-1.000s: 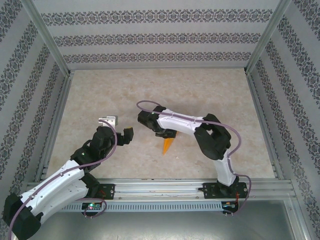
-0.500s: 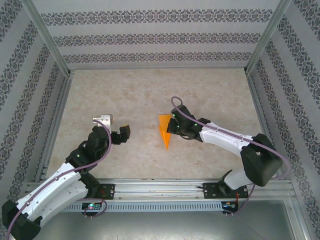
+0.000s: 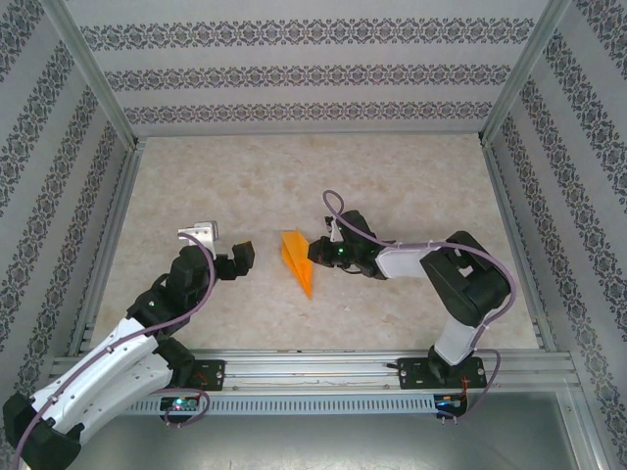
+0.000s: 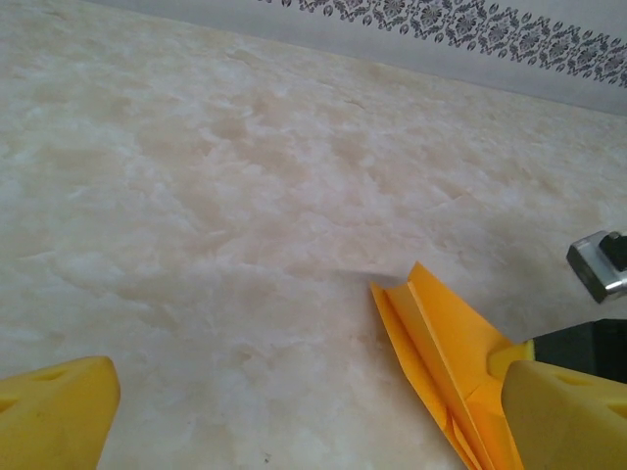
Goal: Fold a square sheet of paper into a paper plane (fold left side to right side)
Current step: Turn over the paper plane at the center of the table.
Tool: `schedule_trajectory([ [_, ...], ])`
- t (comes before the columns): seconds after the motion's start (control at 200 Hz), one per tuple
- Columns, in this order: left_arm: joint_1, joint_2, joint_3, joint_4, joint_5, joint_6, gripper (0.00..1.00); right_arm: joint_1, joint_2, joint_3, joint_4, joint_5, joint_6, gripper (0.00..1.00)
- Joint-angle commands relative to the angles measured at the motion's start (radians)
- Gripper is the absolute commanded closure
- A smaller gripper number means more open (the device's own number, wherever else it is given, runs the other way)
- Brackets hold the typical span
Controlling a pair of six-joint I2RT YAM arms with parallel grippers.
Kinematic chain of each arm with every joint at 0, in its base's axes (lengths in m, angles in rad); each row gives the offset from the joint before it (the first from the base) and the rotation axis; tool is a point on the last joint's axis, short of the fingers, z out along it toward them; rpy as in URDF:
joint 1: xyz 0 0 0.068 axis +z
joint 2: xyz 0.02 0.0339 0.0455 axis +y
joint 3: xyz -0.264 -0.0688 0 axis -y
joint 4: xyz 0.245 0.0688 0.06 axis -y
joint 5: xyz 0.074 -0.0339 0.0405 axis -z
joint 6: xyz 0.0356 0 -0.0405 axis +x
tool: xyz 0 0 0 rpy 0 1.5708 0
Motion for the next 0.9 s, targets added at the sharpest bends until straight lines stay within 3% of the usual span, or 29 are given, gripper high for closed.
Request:
schedule_trajectory([
  [0.0,0.015,0.006,0.02,-0.033,0.009,-0.027,0.0,-0.011,0.022,-0.02,0.08,-0.021,-0.004,1.0],
  [0.12,0.015,0.019,0.019,-0.031,0.01,-0.027,0.0,-0.013,0.023,-0.034,0.079,-0.002,-0.011,0.97],
  [0.39,0.015,0.041,0.017,-0.023,0.011,-0.022,0.0,-0.017,0.019,-0.047,0.065,0.01,-0.017,0.82],
  [0.894,0.016,0.042,0.022,-0.027,0.008,-0.007,0.0,-0.017,-0.052,-0.045,-0.043,0.07,-0.051,0.66],
])
